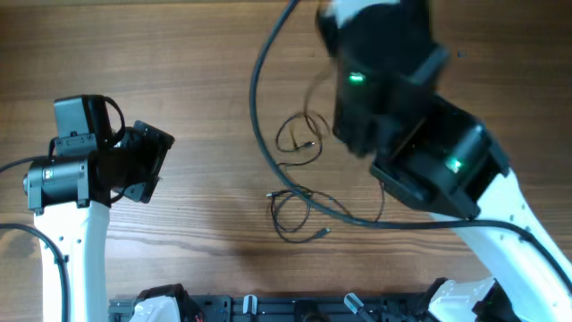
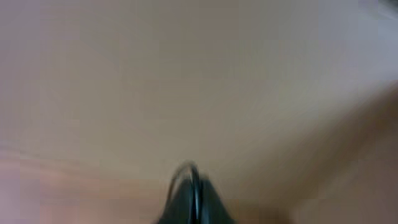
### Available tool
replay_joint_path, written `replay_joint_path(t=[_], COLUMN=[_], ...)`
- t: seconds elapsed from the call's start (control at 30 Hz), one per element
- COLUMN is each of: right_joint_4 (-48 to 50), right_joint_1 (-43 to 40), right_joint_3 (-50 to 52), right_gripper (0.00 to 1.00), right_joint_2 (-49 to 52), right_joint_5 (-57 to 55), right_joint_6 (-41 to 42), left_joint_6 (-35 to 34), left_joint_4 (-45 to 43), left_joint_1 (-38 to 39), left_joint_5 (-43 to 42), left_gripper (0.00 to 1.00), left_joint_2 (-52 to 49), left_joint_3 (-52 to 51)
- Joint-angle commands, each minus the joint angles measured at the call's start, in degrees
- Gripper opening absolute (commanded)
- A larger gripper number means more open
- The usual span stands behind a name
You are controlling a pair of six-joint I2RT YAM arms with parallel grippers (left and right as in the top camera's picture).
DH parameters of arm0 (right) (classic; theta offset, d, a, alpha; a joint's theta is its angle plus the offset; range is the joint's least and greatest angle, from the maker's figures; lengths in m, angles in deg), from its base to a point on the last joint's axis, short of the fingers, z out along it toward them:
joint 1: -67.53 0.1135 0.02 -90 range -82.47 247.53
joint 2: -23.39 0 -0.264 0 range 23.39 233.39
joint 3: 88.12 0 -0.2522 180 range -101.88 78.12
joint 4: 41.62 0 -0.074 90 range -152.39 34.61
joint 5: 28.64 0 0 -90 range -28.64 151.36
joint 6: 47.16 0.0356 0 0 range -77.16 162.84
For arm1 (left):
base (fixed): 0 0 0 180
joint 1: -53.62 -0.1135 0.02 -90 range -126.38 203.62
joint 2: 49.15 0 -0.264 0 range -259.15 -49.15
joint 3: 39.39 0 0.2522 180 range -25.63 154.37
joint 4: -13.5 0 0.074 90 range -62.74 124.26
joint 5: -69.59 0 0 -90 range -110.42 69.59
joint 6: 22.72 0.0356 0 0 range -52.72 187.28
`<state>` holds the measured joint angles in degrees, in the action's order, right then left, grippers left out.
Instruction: Untangle cables
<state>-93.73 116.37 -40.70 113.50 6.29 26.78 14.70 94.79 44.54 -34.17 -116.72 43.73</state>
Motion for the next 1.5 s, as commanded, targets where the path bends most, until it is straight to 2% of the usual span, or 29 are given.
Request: replay_joint_path(t=[0.0, 0.1, 0.2, 0.37, 0.4, 0.43, 0.47, 0.53, 0.63, 0.67, 0.73, 0.77, 0.8, 0.87, 0.93, 1.0, 1.03, 1.17, 1.2, 1.37, 1.47], right_joint_4=[-7.13, -2.78, -1.75, -2.80, -2.67, -2.43, -2.16, -1.97, 1.36, 3.19, 6.84, 8.11, 9.68, 11.32, 11.32, 11.72, 11.69, 11.50, 11.63, 13.16, 13.60], right_joint_1=[-2.01, -2.58, -2.60, -2.60, -2.60, -2.60, -2.60, -2.71, -2.75, -2.75, -2.75, -2.75, -2.73, -2.75, -2.75, -2.73, -2.73, -2.73, -2.69, -2.75, -2.75], right_joint_3=[0.66, -1.88, -5.90, -5.35, -5.35, -5.35, -5.35, -5.35, -5.35, -5.35, -5.35, -5.35, -5.35, -5.35, -5.35, -5.35, -5.35, -5.35, -5.35, -5.35, -5.35], right_gripper=[0.04, 0.04, 0.04, 0.04, 0.04, 0.04, 0.04, 0.04, 0.04, 0.04, 0.04, 0.04, 0.04, 0.04, 0.04, 0.04, 0.04, 0.04, 0.04, 0.04, 0.04], right_joint_2=[1.92, 0.17, -2.16, -0.42, 0.37, 1.16, 2.03, 4.09, 9.33, 10.99, 14.45, 16.15, 18.18, 20.37, 20.81, 20.81, 20.81, 20.81, 20.81, 20.65, 20.63], right_joint_5=[25.97, 29.18, 41.20, 42.69, 42.60, 41.90, 41.90, 44.02, 51.98, 52.65, 54.27, 57.79, 61.44, 62.86, 62.93, 65.90, 67.41, 73.53, 74.95, 76.08, 76.17], right_joint_6=[19.10, 20.70, 23.04, 24.96, 25.00, 25.07, 26.10, 32.70, 33.29, 36.35, 48.28, 53.79, 59.21, 62.62, 62.77, 64.41, 65.29, 67.06, 67.84, 68.74, 68.76], left_joint_6=[1.20, 1.25, 1.22, 2.84, 5.81, 8.61, 12.00, 15.69, 19.63, 21.14, 25.83, 31.58, 37.07, 40.70, 40.89, 46.27, 46.36, 44.81, 42.91, 41.66, 41.86], left_joint_4=[0.48, 1.01, 0.46, 0.92, 0.87, 0.87, 0.46, -1.14, -1.55, -1.46, -1.11, -0.87, -0.85, -0.81, -0.85, -1.40, -3.04, -14.86, -18.34, -19.30, -19.78], left_joint_1=[0.26, 0.26, 0.26, 0.26, 0.24, 0.24, 0.20, -0.74, -3.13, -3.15, -3.15, -3.15, -3.15, -3.15, -3.15, -2.01, -1.20, 0.00, 0.00, 0.00, -0.02], left_joint_5=[0.35, 0.35, 0.35, 0.33, 0.33, 0.33, 0.26, -1.46, -8.98, -11.02, -14.82, -17.86, -21.38, -26.10, -28.30, -32.81, -33.16, -33.11, -33.11, -33.44, -35.08], left_gripper=[0.78, 0.79, 0.80, 0.79, 0.75, 0.66, 0.65, 0.66, 0.66, 0.66, 0.66, 0.66, 0.70, 0.74, 0.73, 0.70, 0.66, 0.68, 0.60, 0.58, 0.49], left_joint_2=[0.04, 0.04, -0.04, -1.53, -1.81, -1.88, -1.62, -0.31, 2.27, 3.10, 5.60, 6.67, 7.54, 8.66, 8.98, 8.70, 8.66, 7.80, 6.67, 0.17, -1.25], left_joint_3=[-0.04, -0.04, -0.04, -0.04, -0.04, -0.04, 0.07, 1.57, 8.72, 10.99, 11.93, 11.93, 11.93, 11.93, 11.93, 11.93, 11.93, 11.93, 11.93, 11.93, 11.93])
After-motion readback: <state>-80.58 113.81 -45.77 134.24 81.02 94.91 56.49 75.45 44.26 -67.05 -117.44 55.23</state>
